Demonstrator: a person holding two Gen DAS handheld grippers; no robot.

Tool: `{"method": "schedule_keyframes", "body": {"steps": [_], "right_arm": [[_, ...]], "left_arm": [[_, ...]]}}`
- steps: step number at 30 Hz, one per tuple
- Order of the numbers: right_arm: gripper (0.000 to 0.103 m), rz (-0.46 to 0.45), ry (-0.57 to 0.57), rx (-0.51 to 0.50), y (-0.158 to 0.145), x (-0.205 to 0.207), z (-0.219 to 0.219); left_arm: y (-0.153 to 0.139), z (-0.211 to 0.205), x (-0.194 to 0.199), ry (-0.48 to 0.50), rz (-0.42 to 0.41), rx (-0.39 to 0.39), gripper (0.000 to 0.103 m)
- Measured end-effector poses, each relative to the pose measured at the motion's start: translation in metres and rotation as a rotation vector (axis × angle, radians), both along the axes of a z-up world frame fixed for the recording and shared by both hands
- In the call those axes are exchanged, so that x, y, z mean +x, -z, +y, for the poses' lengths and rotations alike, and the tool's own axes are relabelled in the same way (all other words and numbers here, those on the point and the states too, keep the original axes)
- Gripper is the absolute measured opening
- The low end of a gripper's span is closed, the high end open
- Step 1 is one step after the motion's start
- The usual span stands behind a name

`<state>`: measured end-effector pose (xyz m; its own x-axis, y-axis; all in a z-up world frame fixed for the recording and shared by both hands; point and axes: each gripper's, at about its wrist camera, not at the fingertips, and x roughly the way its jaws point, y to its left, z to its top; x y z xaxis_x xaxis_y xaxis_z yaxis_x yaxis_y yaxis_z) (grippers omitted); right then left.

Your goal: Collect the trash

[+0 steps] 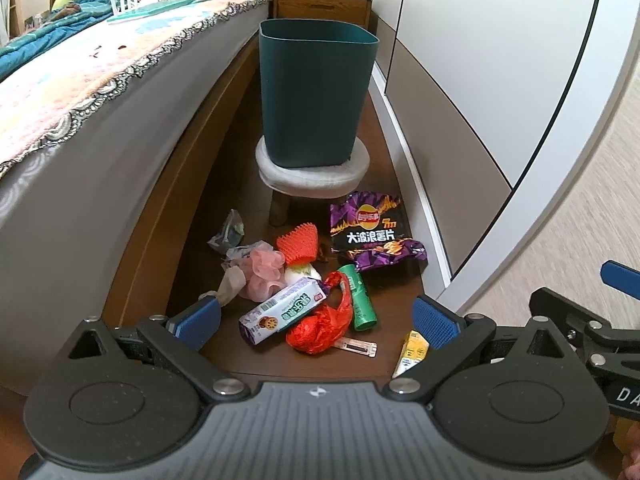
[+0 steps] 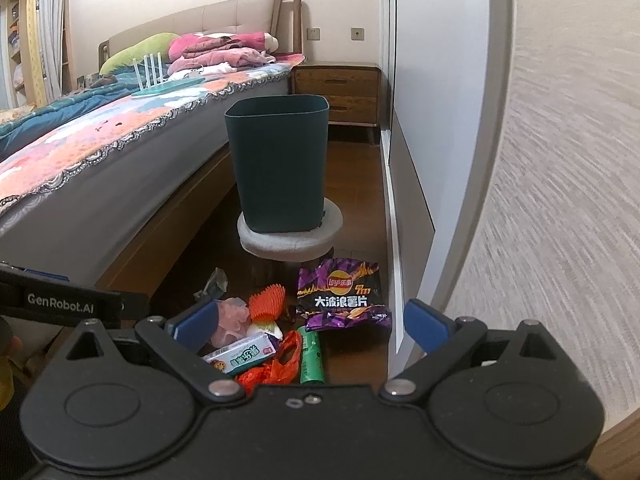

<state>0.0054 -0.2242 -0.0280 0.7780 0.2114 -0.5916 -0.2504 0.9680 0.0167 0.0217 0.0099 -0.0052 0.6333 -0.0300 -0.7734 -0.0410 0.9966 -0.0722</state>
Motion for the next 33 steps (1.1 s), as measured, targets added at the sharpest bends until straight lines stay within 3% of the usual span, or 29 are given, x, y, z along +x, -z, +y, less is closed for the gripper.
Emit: {"method": "schedule_keyframes", "body": {"steps": [8,20,27,33], "right_arm": [[0.098,0.027,-0.012,-0.002,0.004,0.008,0.003],[0.098,-0.004,-0.132,-0.038,0.005,0.016,-0.002],[0.097,0.029,-0.171,-0.018,0.012,0.028,-0.005],[0.097,0.064,-0.187,-0.005,0.013,0.037,-0.012]], "left_arm": [[0.005,0.004,0.008,-0.006,0.018,-0.011,0.103],[-0.005,-0.013,0.023,-0.039,0.007,-0.028,0.103],[0.001,-0.017,0.036,-0.047,0.041,-0.013,0.103],[-0.008,-0.018,0.062,-0.024,0.047,0.054,0.103]]}}
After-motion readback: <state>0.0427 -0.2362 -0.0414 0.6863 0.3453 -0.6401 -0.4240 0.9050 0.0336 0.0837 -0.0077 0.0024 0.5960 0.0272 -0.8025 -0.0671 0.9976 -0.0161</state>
